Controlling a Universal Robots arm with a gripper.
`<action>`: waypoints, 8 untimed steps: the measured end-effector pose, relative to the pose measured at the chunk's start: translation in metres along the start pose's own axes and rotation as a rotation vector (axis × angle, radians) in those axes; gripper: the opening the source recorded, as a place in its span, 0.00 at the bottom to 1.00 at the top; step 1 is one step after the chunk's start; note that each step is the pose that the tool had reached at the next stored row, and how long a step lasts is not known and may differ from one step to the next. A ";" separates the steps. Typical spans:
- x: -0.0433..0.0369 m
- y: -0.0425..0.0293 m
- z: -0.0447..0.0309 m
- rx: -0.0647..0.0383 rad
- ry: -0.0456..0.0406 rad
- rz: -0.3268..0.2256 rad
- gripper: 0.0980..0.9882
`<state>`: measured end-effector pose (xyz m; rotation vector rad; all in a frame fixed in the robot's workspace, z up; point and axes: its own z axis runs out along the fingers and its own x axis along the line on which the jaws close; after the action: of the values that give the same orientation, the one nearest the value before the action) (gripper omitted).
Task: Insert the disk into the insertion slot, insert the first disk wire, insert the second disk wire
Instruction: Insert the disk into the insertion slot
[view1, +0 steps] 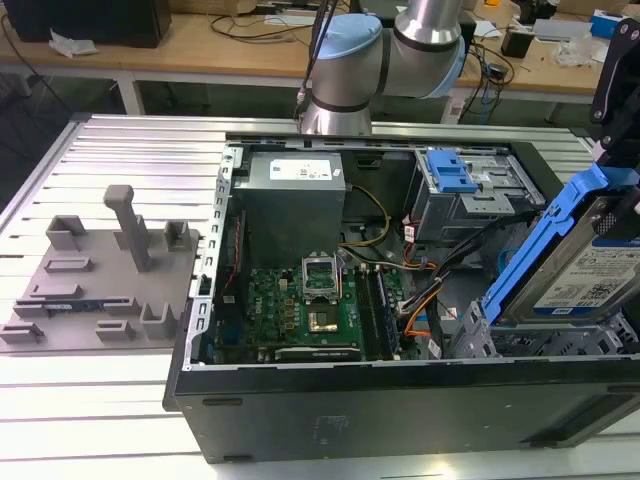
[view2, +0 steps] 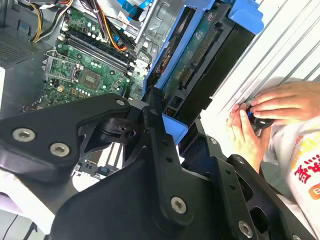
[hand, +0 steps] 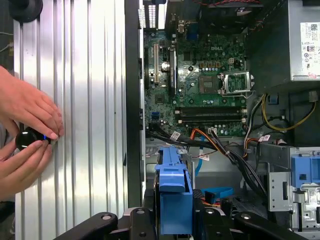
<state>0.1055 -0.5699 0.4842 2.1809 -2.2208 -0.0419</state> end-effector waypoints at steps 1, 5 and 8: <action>0.0003 0.0000 0.0001 0.000 -0.0079 0.000 0.30; 0.0020 0.0000 0.0002 -0.001 -0.0294 -0.001 0.30; 0.0025 0.0000 0.0003 -0.001 -0.0344 -0.001 0.30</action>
<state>0.1055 -0.5724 0.4839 2.1980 -2.2368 -0.0808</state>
